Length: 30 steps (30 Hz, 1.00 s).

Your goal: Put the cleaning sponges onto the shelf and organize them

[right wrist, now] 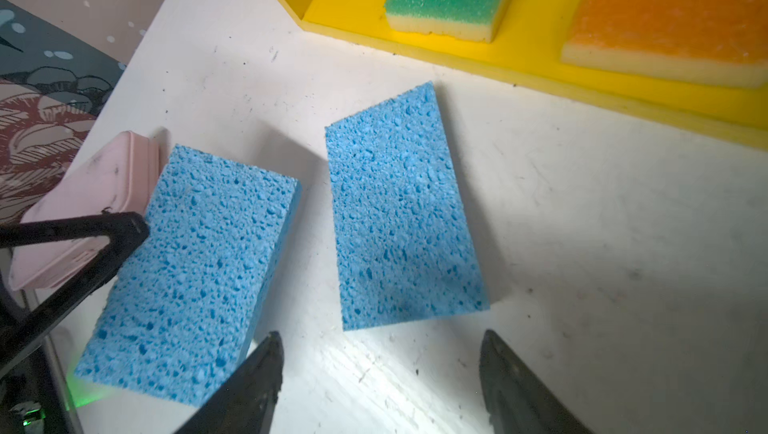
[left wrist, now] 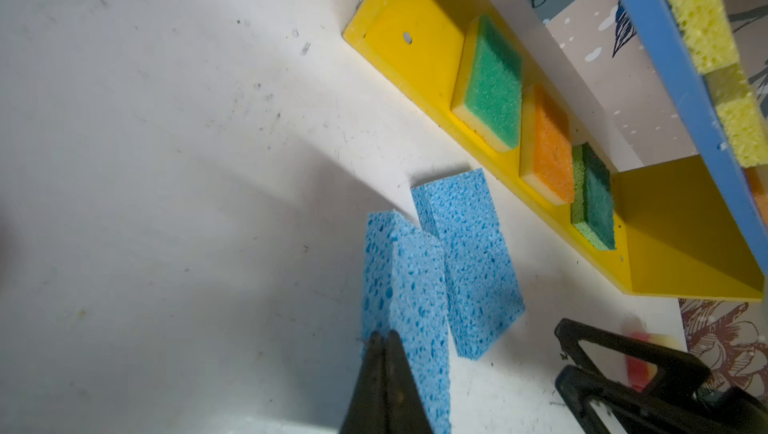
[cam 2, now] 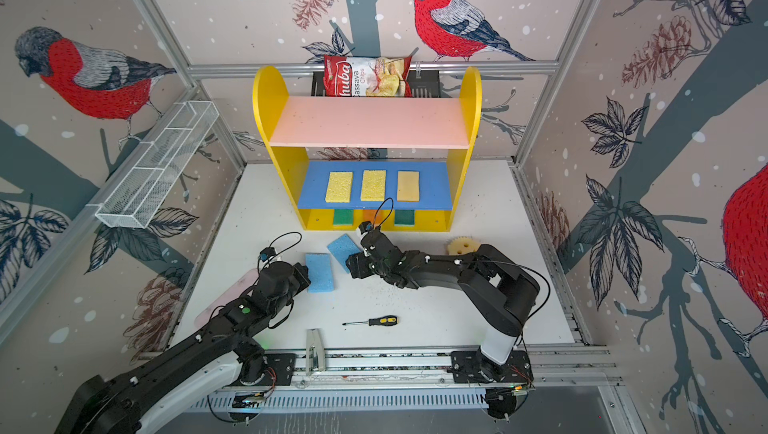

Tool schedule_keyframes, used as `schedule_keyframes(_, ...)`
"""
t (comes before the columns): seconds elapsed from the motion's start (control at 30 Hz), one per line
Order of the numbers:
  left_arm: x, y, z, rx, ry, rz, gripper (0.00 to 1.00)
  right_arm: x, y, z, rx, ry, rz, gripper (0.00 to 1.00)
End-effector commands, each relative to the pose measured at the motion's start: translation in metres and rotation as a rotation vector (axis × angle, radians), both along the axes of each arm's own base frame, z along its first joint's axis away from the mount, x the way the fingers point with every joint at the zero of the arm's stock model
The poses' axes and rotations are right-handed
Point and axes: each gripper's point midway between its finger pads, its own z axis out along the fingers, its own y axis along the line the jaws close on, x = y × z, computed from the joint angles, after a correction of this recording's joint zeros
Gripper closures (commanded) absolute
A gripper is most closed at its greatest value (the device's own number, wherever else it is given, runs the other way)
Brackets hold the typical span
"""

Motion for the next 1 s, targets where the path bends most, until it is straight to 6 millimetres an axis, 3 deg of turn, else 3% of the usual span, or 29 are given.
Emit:
schedule_keyframes(0.0,0.009,0.007,0.018,0.017,-0.066,0.042,1.00,-0.001,0.004,0.026,0.065,-0.053,0.037,0.25)
schedule_keyframes(0.37,0.039,-0.005,0.104,-0.078,-0.311,0.065,1.00,-0.020,0.030,0.101,0.322,-0.064,0.203,0.21)
schedule_keyframes(0.57,0.048,-0.017,0.147,-0.115,-0.398,0.023,1.00,-0.019,0.050,0.115,0.374,-0.039,0.261,0.21)
schedule_keyframes(0.87,0.043,-0.022,0.172,-0.180,-0.445,-0.008,1.00,-0.004,0.066,0.136,0.545,0.075,0.292,0.21)
schedule_keyframes(0.97,0.042,-0.023,0.178,-0.186,-0.459,-0.015,1.00,0.002,0.066,0.147,0.614,0.112,0.302,0.28)
